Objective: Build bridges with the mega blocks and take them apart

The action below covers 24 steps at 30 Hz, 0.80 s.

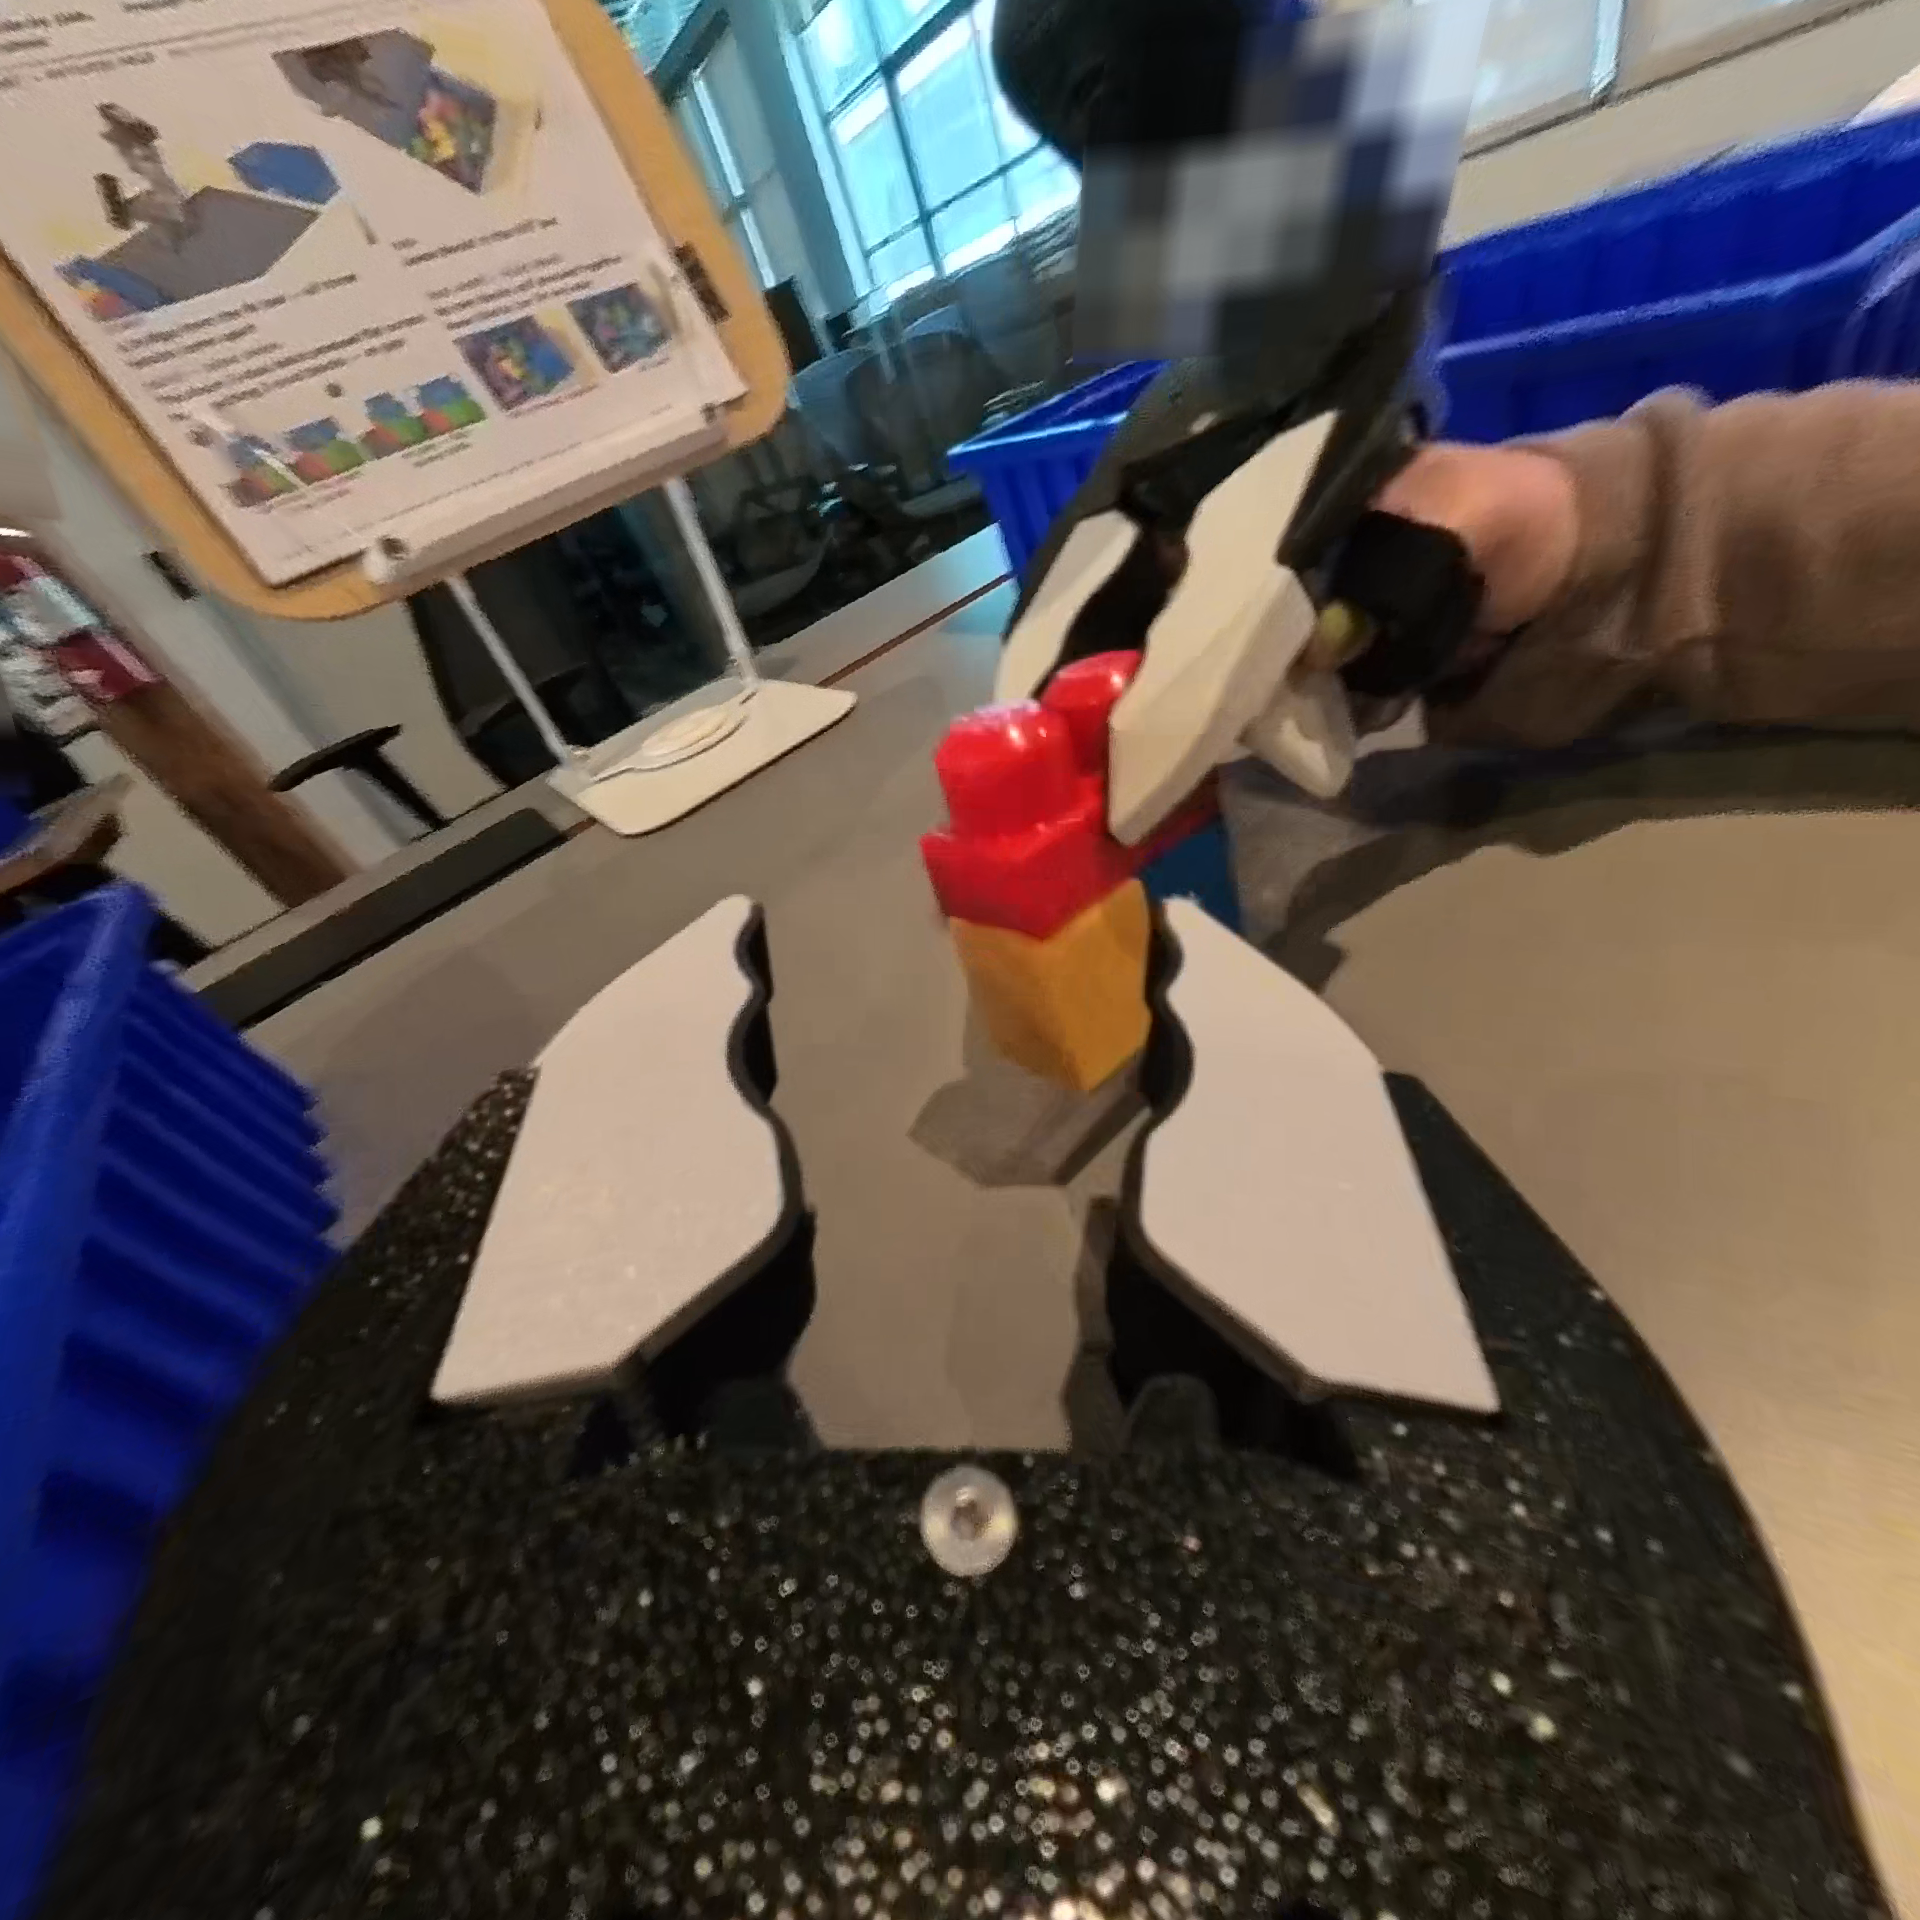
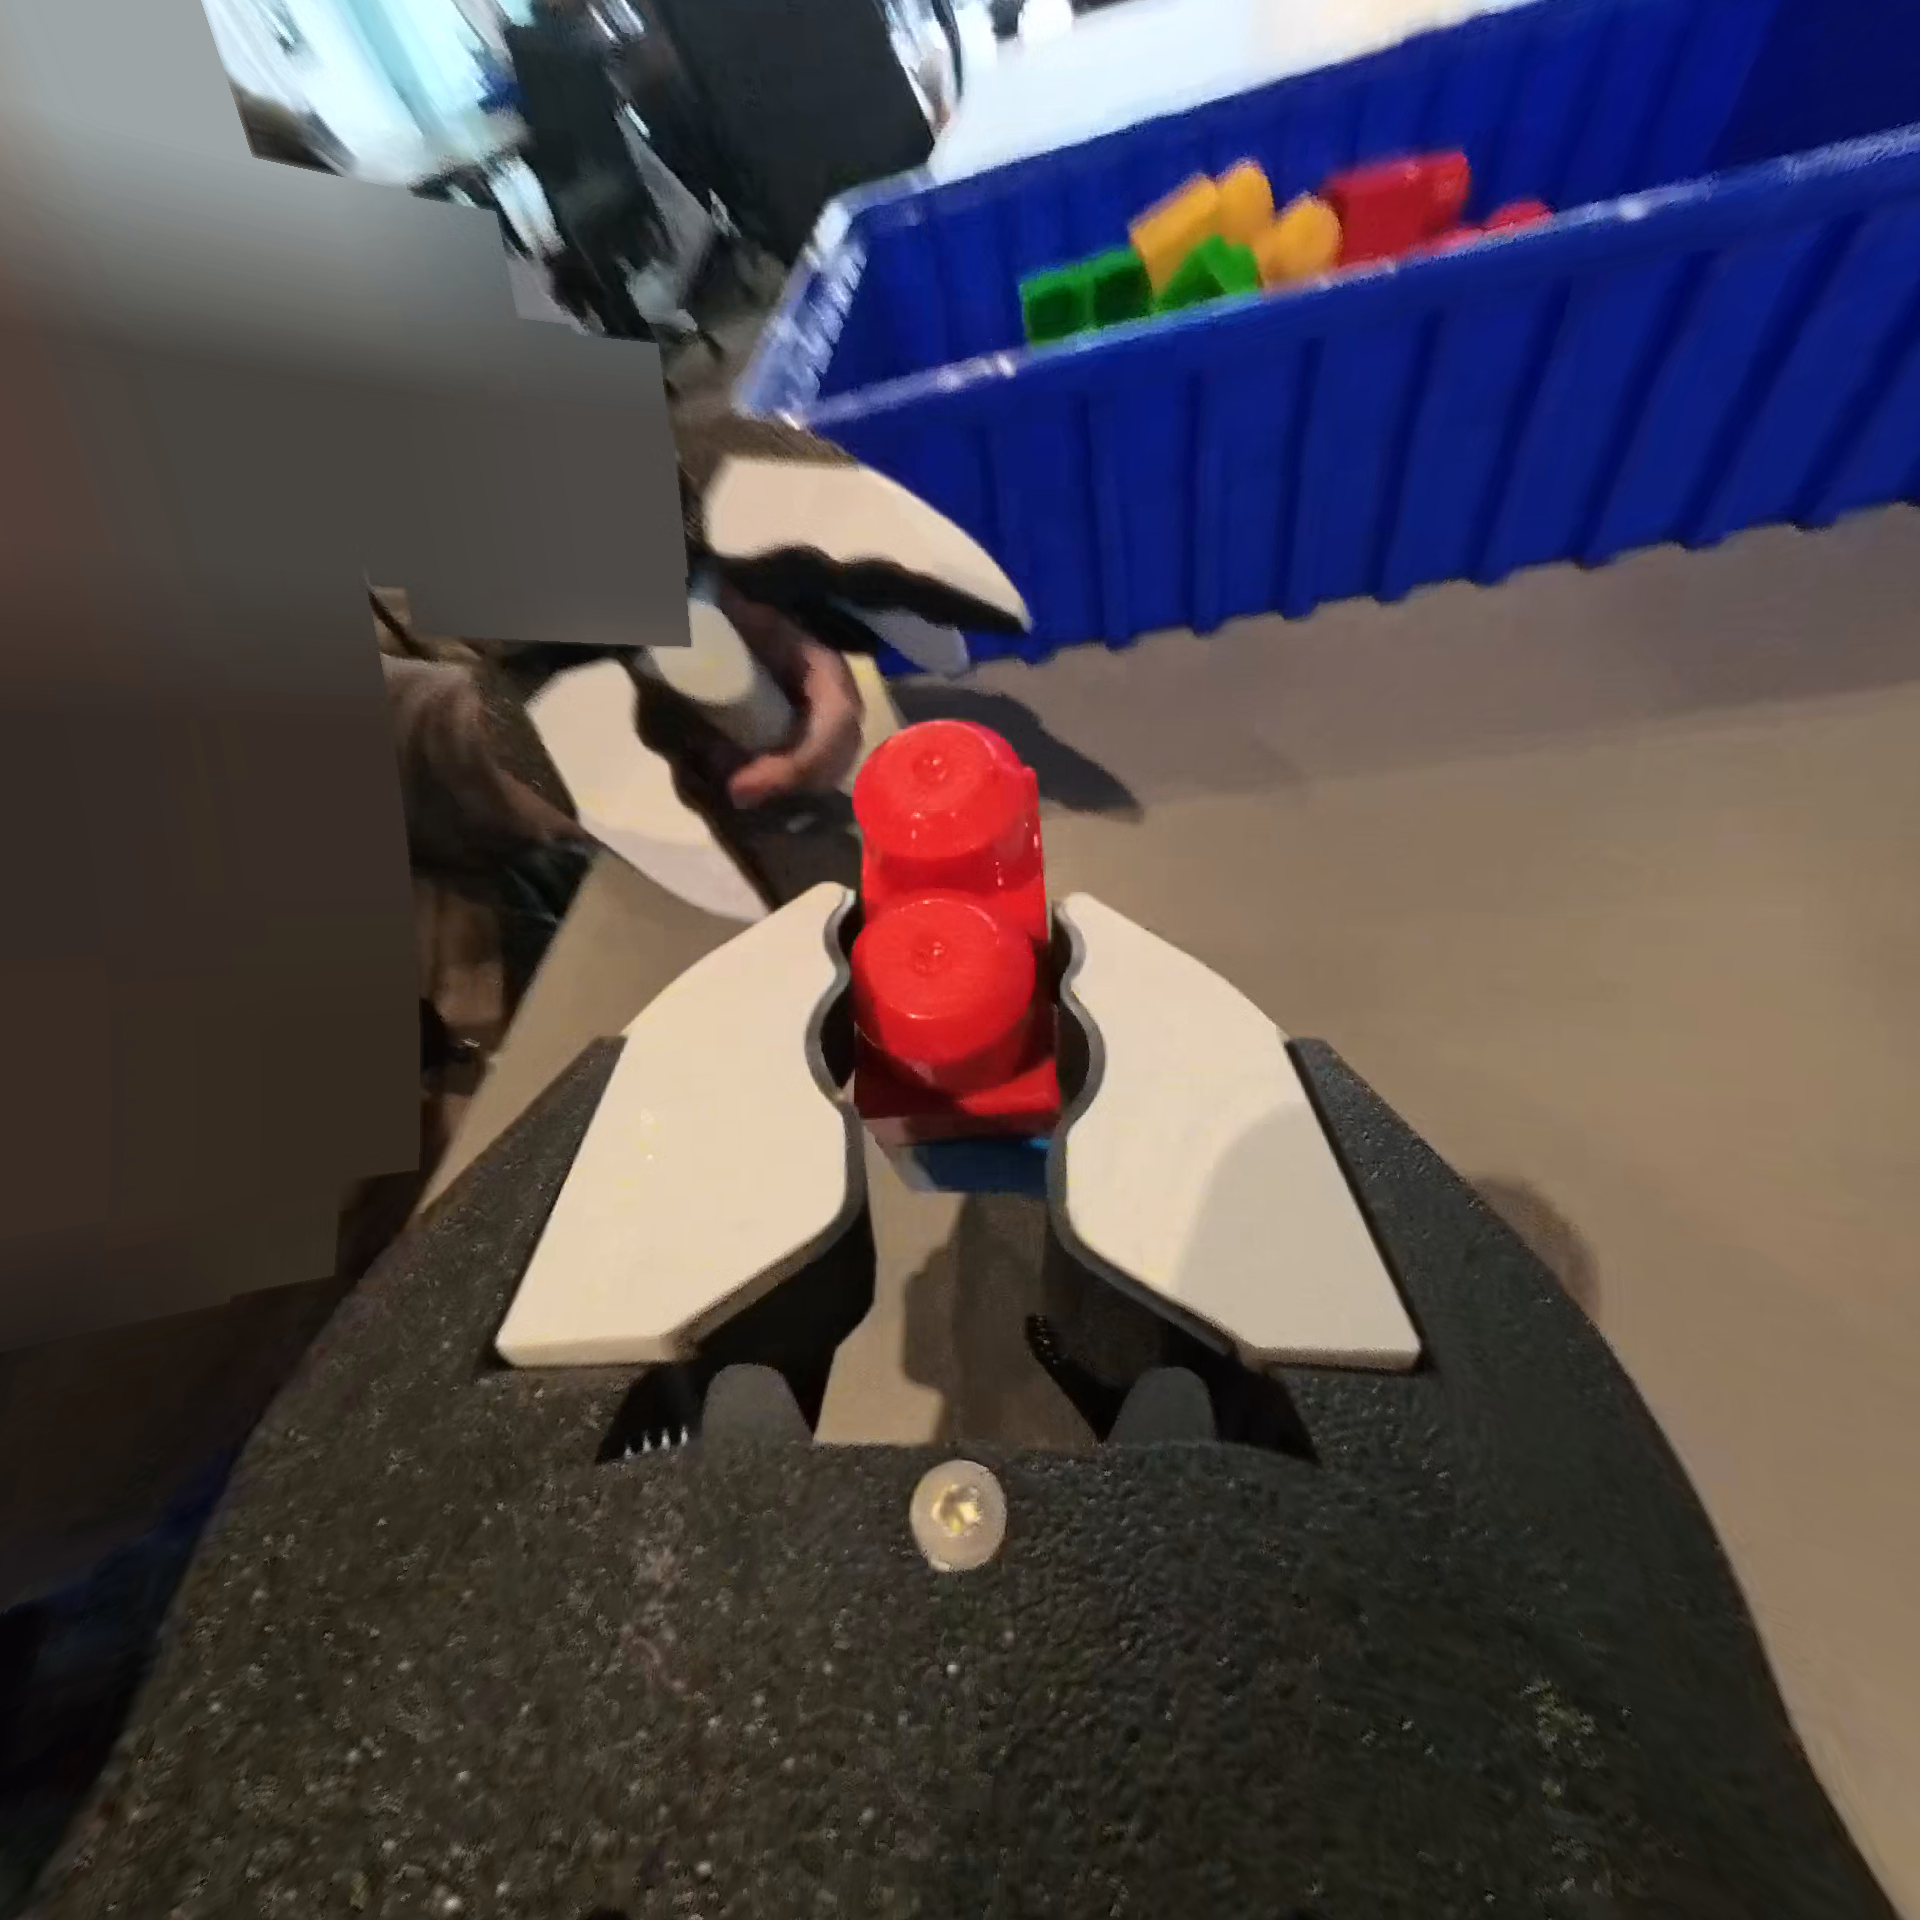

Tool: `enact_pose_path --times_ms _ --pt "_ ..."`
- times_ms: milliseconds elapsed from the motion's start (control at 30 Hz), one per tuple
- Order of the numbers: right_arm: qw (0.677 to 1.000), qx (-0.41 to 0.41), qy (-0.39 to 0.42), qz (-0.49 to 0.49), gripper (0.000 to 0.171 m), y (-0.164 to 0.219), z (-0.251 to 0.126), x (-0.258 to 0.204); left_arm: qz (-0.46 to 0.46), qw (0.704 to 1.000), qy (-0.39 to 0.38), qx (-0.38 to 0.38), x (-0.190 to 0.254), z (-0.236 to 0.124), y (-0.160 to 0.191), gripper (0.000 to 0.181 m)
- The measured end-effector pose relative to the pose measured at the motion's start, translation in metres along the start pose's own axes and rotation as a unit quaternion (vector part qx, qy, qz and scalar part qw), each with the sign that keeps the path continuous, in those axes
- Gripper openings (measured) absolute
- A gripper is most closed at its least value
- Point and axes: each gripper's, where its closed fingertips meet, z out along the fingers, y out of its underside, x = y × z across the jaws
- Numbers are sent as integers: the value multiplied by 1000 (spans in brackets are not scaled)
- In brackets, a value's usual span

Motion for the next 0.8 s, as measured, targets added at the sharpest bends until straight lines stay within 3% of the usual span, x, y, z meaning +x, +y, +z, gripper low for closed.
enact_pose_path --times_ms 133,367,633,800 --pt "997 32 -64 -6 34 -9 -7 -19 -61 994 92 0 20 2 -3 92" --pt "987 40 -148 -39 34 -15 1 -52 -111 969 218 -14 50 -1 -5 80" --pt "987 35 -144 -58 33 -17 4 -58 -72 973 219 -9 56 -3 -6 44" --pt "985 47 -150 -63 33 -23 4 -64 -69 971 229 -17 61 -2 -5 55"
